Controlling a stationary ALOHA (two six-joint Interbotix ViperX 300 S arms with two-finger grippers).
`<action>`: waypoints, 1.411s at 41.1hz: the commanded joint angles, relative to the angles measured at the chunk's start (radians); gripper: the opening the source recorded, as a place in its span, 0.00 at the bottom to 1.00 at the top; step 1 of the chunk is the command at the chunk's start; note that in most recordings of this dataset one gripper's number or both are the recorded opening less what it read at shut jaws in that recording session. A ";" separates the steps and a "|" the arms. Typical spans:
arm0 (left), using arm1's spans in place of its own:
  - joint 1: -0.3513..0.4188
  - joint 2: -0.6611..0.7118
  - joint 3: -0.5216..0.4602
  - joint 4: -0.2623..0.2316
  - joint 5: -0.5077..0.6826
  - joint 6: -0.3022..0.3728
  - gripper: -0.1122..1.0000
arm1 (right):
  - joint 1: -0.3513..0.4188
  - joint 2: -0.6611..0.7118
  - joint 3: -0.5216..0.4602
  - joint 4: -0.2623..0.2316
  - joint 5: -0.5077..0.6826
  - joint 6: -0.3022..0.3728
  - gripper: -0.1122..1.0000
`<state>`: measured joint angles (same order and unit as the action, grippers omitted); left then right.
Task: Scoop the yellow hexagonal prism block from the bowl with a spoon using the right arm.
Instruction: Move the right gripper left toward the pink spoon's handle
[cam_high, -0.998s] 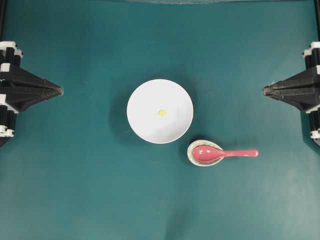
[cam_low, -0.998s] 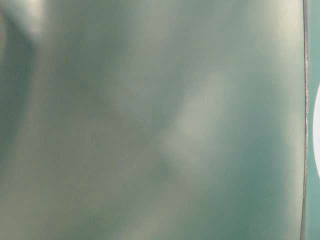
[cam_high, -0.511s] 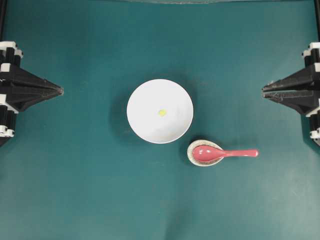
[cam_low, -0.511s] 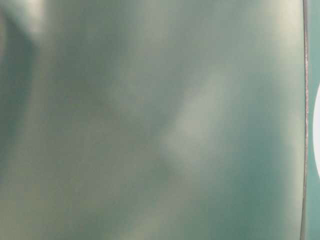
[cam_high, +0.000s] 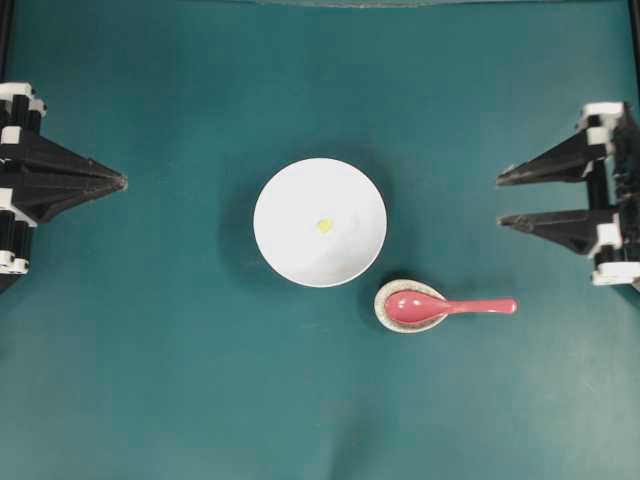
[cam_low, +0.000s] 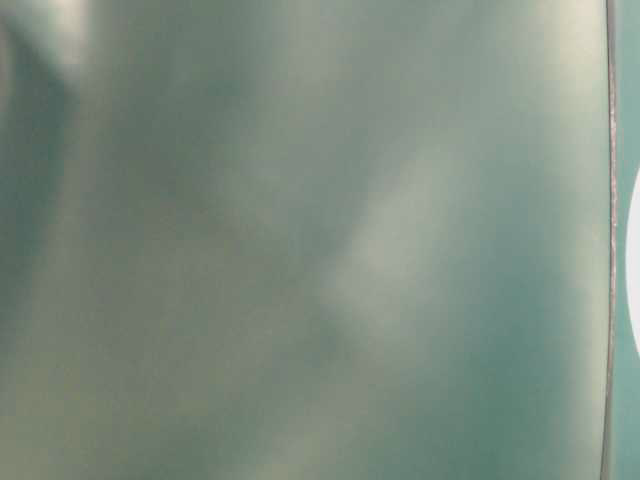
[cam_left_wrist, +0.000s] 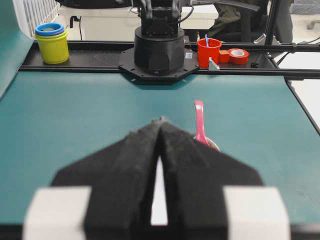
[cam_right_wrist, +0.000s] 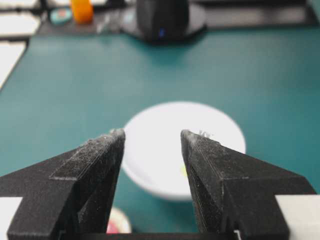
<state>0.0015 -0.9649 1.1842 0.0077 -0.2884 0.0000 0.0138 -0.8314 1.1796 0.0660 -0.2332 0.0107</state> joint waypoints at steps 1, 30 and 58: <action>0.002 0.008 -0.028 0.003 -0.005 -0.002 0.10 | 0.018 0.043 -0.008 0.014 -0.014 0.002 0.59; 0.002 0.009 -0.029 0.003 -0.008 -0.003 0.10 | 0.198 0.408 0.032 0.196 -0.259 0.002 0.59; 0.002 0.009 -0.029 0.003 -0.008 -0.006 0.10 | 0.430 0.675 0.132 0.413 -0.681 0.003 0.58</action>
<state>0.0015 -0.9633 1.1842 0.0077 -0.2884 -0.0046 0.4295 -0.1795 1.3177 0.4663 -0.8774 0.0138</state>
